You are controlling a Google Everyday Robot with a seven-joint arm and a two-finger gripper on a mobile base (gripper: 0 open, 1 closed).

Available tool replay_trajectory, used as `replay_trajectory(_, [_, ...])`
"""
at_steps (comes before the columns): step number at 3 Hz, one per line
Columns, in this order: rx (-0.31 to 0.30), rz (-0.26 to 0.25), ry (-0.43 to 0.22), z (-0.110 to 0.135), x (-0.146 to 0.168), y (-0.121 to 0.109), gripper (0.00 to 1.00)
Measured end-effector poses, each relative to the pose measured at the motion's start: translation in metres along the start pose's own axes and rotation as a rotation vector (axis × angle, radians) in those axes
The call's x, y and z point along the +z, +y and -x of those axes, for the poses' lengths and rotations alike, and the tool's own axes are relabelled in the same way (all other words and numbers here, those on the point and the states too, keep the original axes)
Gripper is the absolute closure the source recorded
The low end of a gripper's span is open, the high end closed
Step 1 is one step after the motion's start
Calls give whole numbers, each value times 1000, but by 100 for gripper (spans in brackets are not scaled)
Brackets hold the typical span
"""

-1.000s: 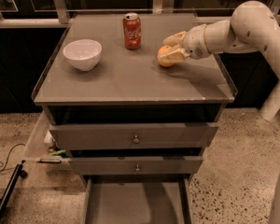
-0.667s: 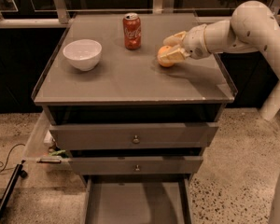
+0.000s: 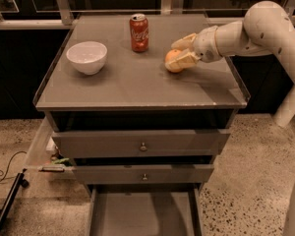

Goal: Place orange into bottom drawer

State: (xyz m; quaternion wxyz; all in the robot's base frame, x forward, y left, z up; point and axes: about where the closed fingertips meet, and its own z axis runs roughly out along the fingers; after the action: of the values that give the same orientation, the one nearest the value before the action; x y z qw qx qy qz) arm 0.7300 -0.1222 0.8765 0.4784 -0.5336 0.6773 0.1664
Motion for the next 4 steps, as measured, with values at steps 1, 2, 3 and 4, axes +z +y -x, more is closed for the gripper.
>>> replay_trajectory(1, [2, 3, 0, -1, 1, 0, 0])
replay_trajectory(2, [5, 4, 0, -2, 2, 1, 0])
replay_trajectory(3, [36, 19, 3, -14, 8, 3, 0])
replay_trajectory(4, [36, 19, 3, -14, 8, 3, 0])
